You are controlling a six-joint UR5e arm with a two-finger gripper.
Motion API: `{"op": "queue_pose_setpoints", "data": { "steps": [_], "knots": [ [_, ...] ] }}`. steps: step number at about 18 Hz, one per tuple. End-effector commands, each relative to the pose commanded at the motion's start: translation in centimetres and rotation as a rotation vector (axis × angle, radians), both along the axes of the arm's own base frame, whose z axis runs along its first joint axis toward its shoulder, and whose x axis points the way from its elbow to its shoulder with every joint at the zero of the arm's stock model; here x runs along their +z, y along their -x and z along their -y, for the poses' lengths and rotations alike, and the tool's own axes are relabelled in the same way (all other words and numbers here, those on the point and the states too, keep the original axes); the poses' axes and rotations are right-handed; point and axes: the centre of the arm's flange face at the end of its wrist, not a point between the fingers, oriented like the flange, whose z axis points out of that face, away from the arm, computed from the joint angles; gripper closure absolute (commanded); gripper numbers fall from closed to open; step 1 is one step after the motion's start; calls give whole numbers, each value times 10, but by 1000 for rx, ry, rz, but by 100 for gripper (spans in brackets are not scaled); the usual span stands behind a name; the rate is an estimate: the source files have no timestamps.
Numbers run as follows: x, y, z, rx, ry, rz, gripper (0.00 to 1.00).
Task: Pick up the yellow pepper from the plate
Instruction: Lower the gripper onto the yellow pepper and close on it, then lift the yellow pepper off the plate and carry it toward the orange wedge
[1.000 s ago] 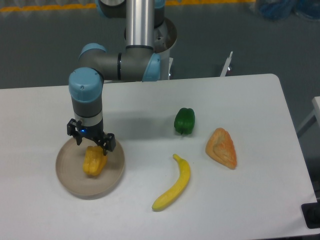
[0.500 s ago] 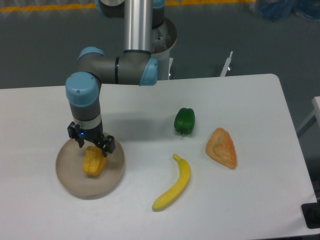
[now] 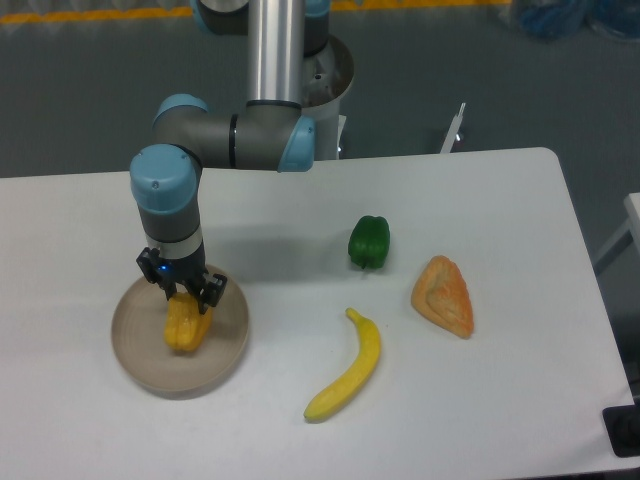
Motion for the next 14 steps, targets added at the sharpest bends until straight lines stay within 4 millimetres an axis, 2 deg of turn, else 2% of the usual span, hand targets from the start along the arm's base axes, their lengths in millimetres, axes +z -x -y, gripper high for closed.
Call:
{"op": "queue_pose_setpoints", "data": {
  "steps": [5, 6, 7, 9, 14],
  "knots": [
    [33, 13, -9, -21, -53, -32, 52],
    [48, 27, -6, -5, -69, -54, 52],
    [70, 56, 1, 11, -98, -80, 52],
    [80, 90, 9, -39, -89, -108, 52],
    [112, 202, 50, -143, -43, -168, 52]
  ]
}}
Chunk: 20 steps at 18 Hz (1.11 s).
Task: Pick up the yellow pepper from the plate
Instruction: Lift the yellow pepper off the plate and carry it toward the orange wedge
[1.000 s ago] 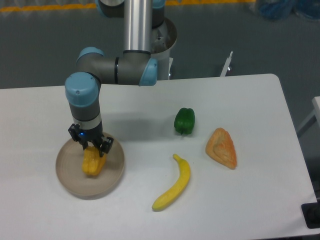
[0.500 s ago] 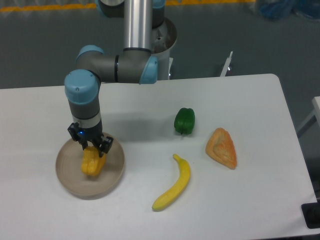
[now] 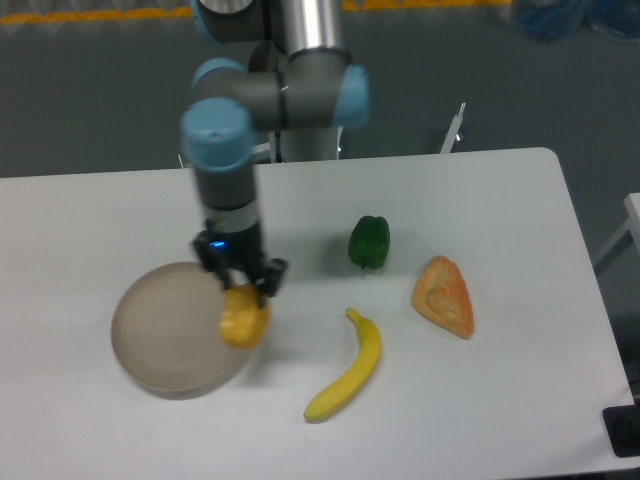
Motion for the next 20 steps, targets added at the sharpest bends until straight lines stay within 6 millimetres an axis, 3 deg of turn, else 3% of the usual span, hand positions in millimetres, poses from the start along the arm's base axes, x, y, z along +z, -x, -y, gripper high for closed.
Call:
{"op": "queue_pose_setpoints", "data": {
  "steps": [5, 9, 20],
  "knots": [
    [6, 73, 26, -51, 15, -46, 52],
    [10, 111, 37, -77, 18, -69, 52],
    [16, 122, 28, -70, 7, -84, 52]
  ]
}}
